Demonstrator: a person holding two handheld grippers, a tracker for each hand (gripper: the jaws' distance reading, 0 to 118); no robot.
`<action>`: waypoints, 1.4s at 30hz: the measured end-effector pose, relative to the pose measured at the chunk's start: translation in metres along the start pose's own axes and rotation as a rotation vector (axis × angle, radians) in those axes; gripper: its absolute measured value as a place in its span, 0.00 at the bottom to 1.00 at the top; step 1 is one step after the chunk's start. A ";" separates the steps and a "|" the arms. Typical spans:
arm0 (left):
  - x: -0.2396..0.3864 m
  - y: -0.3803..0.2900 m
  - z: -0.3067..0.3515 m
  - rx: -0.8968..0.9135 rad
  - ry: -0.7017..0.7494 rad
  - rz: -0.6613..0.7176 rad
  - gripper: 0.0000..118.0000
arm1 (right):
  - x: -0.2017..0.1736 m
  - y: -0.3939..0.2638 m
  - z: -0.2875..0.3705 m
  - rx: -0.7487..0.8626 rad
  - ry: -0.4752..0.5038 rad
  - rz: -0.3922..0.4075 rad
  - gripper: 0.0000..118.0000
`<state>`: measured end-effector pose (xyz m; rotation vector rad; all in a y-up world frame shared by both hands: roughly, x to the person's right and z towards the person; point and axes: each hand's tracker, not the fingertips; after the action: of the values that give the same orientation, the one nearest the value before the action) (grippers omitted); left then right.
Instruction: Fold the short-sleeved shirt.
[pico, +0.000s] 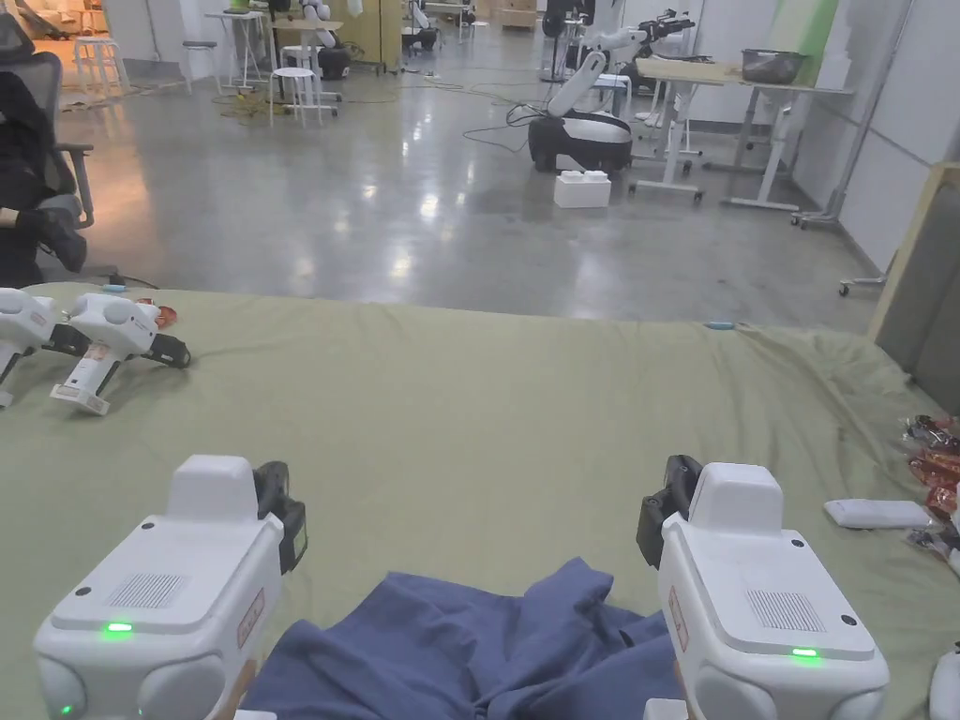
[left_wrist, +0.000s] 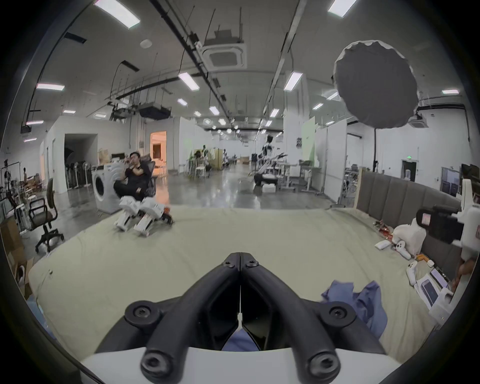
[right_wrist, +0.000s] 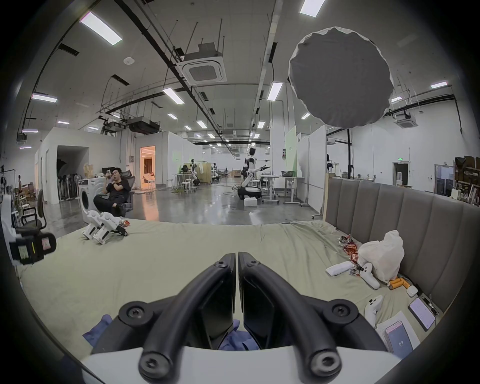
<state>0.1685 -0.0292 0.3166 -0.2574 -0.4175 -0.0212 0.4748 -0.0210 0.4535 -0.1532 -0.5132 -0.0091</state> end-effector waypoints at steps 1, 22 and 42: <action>-0.008 -0.006 -0.006 -0.035 0.011 0.013 0.00 | -0.001 -0.001 -0.001 -0.005 0.003 0.004 0.02; -0.047 -0.133 -0.084 -0.803 -0.015 0.115 0.61 | 0.015 -0.049 -0.012 -0.171 -0.008 0.044 0.02; -0.026 -0.098 -0.030 -0.634 -0.048 0.045 0.00 | 0.108 -0.111 -0.140 -0.671 -0.022 0.034 0.56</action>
<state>0.1498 -0.1326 0.3035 -0.8929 -0.4441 -0.1042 0.6321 -0.1484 0.4022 -0.8189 -0.5138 -0.1471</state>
